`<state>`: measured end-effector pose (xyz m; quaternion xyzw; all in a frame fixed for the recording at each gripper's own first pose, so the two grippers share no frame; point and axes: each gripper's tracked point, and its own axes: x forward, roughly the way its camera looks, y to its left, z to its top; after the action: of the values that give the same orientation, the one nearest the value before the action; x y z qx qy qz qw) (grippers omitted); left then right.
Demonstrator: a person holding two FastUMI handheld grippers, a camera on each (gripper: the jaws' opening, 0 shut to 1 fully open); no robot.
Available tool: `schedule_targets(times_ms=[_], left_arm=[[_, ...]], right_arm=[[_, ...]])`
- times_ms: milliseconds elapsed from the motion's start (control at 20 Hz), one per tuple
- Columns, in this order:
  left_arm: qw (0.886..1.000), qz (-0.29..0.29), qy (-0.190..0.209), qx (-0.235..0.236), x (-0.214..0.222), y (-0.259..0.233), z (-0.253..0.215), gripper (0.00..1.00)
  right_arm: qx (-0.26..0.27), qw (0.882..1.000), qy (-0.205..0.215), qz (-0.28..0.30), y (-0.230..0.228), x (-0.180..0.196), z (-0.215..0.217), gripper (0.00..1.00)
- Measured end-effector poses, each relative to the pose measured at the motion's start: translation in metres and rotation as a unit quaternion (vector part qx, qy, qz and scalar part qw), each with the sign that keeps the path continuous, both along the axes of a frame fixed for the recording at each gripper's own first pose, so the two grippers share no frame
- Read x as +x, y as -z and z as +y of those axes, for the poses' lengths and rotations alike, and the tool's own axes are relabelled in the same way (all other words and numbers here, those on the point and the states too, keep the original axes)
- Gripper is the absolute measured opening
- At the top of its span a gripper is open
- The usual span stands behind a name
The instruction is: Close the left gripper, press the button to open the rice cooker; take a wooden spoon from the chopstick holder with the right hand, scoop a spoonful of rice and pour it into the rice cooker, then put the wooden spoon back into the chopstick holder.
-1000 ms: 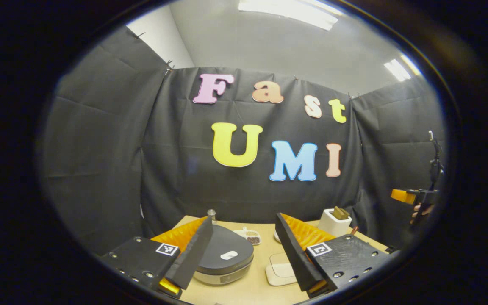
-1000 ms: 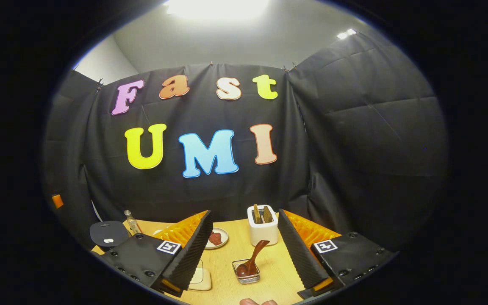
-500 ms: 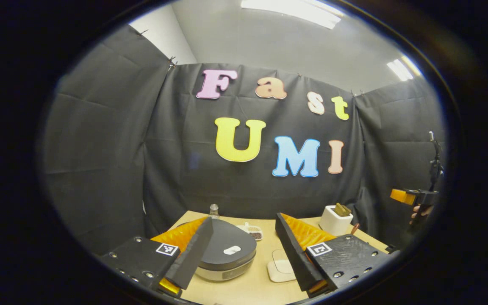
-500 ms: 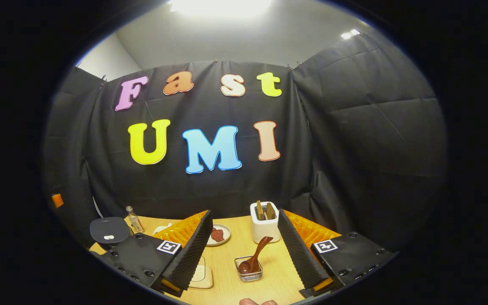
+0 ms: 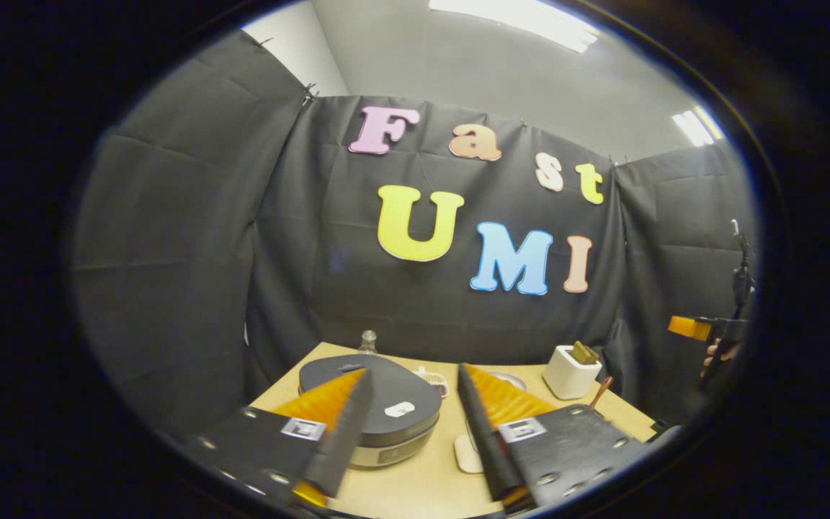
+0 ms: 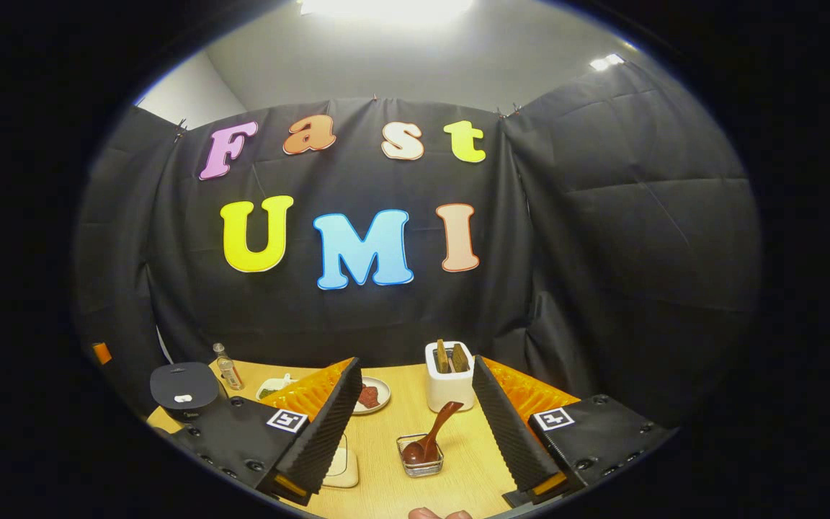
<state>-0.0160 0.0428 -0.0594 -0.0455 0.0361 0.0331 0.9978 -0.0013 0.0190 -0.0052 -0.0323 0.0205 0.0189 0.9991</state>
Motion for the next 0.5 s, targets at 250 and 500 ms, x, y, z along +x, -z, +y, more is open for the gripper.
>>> schedule_targets(times_ms=[250,500], left_arm=[[0.999,0.028,-0.032,-0.017,-0.009,0.025,0.030,0.12],[0.998,0.047,-0.015,-0.035,-0.023,0.034,0.028,0.03]], right_arm=[[0.005,1.000,-0.010,0.006,-0.006,0.011,0.017,0.98],[-0.001,1.000,-0.019,0.018,-0.003,0.017,0.026,0.98]])
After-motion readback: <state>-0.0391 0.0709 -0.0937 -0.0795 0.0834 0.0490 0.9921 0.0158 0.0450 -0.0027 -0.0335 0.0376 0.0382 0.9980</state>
